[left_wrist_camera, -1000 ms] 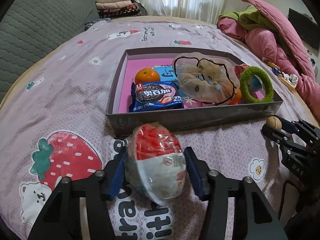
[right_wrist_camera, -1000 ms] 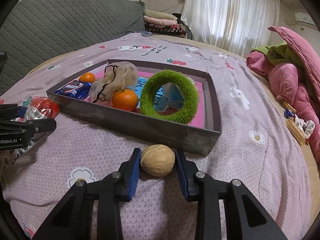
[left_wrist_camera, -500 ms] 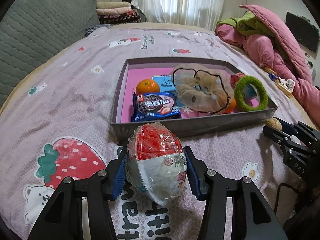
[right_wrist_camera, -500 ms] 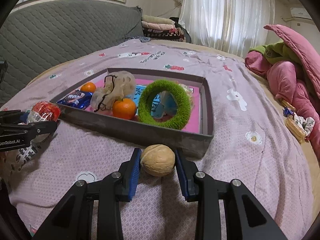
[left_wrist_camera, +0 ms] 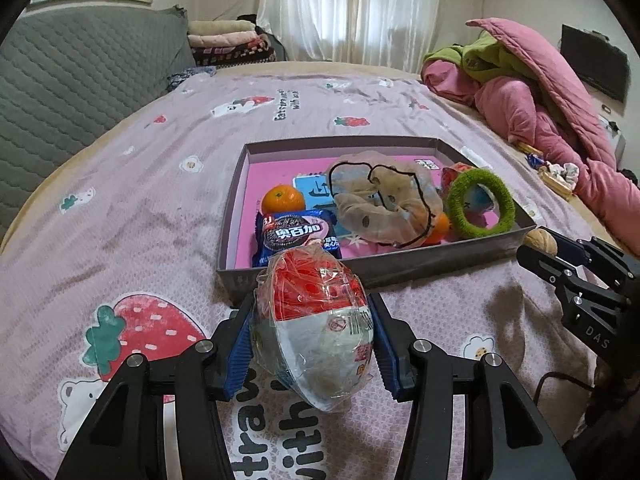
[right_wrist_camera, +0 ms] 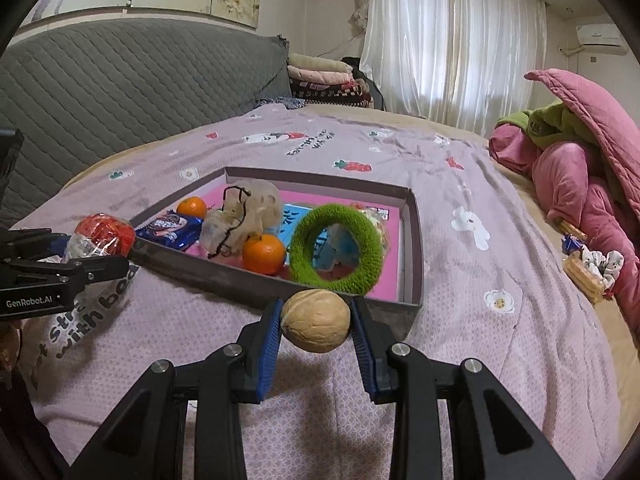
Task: Organize objects
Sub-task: 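Lift the plastic egg and walnut and carry them over the tray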
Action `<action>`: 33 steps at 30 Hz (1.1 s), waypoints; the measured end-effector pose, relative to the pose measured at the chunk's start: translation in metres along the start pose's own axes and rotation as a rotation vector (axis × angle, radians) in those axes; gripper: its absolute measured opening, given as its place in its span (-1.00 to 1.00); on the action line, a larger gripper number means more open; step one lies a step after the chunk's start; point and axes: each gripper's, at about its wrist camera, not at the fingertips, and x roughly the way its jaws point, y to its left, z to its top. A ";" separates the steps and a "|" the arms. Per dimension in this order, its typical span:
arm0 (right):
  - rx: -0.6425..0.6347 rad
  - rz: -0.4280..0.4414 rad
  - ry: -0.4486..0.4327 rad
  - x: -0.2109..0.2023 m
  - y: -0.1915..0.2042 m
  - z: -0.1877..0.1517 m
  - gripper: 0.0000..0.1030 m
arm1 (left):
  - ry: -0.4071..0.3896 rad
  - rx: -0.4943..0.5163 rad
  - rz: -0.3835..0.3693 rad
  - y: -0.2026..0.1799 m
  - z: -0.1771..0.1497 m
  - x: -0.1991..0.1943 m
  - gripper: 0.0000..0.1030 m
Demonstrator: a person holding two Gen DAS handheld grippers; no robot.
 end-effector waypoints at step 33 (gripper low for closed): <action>-0.018 -0.022 -0.191 -0.024 -0.003 0.076 -0.33 | -0.153 0.031 -0.021 -0.022 0.075 -0.008 0.05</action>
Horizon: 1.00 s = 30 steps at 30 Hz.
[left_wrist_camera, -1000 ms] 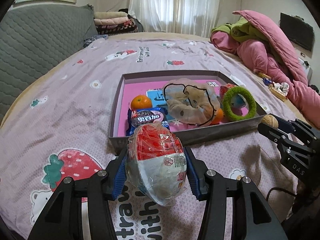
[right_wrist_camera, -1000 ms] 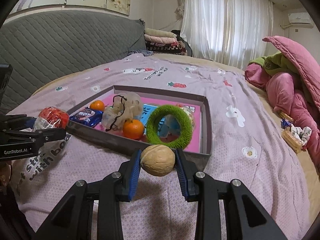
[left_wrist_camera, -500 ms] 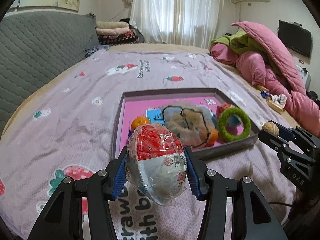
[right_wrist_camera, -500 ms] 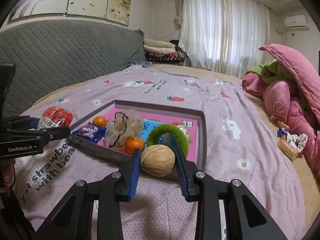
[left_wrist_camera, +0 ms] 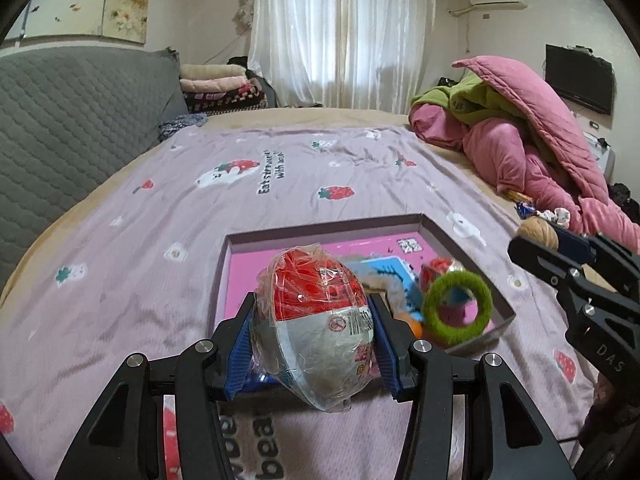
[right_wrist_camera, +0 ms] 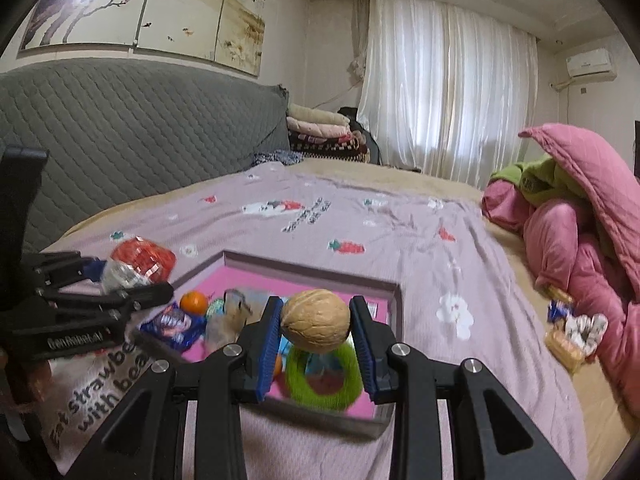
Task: Organize objects
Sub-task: 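Lift the plastic egg and walnut and carry them over the tray, then lower the egg into the tray while the right tool sets the walnut inside the green ring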
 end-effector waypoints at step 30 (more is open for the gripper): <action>0.004 0.023 0.168 0.056 -0.003 -0.043 -0.33 | 0.079 0.019 -0.032 -0.020 -0.017 0.057 0.05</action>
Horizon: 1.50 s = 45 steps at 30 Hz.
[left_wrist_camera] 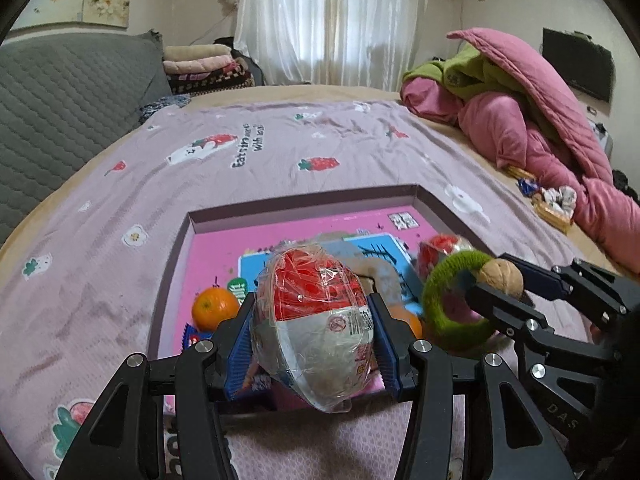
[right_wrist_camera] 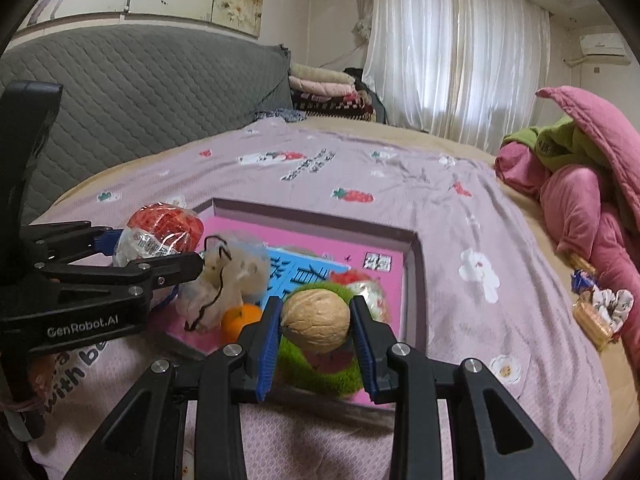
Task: Organize objects
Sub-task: 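Lower the egg into the tray while the right tool sets the walnut inside the green ring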
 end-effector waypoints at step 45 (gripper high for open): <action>0.069 0.019 0.093 0.033 -0.014 -0.012 -0.33 | 0.054 0.008 -0.003 -0.007 -0.010 0.031 0.05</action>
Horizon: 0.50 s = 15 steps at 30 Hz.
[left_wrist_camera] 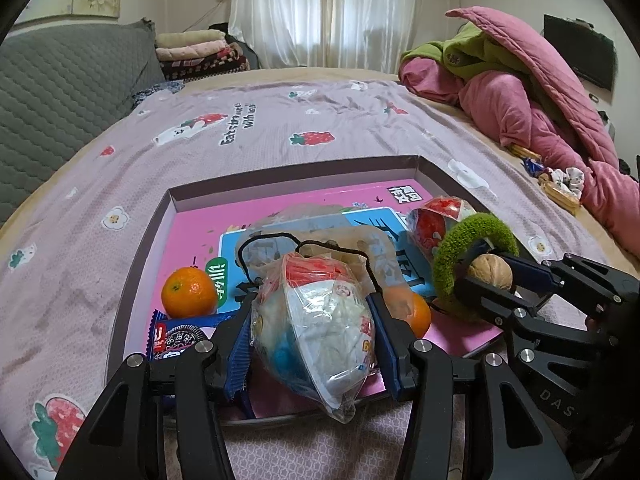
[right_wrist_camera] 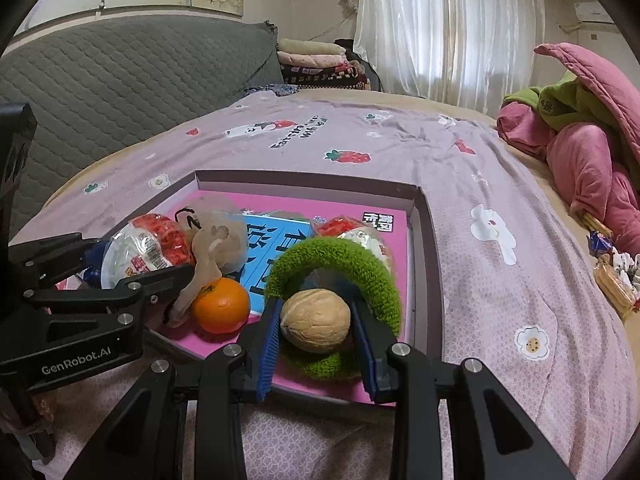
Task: Organize objects
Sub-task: 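Lower the egg into the tray while the right tool sets the walnut inside the green ring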
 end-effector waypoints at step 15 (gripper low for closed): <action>-0.034 -0.006 0.001 -0.003 0.008 -0.002 -0.33 | 0.001 -0.002 0.011 0.002 0.000 0.003 0.06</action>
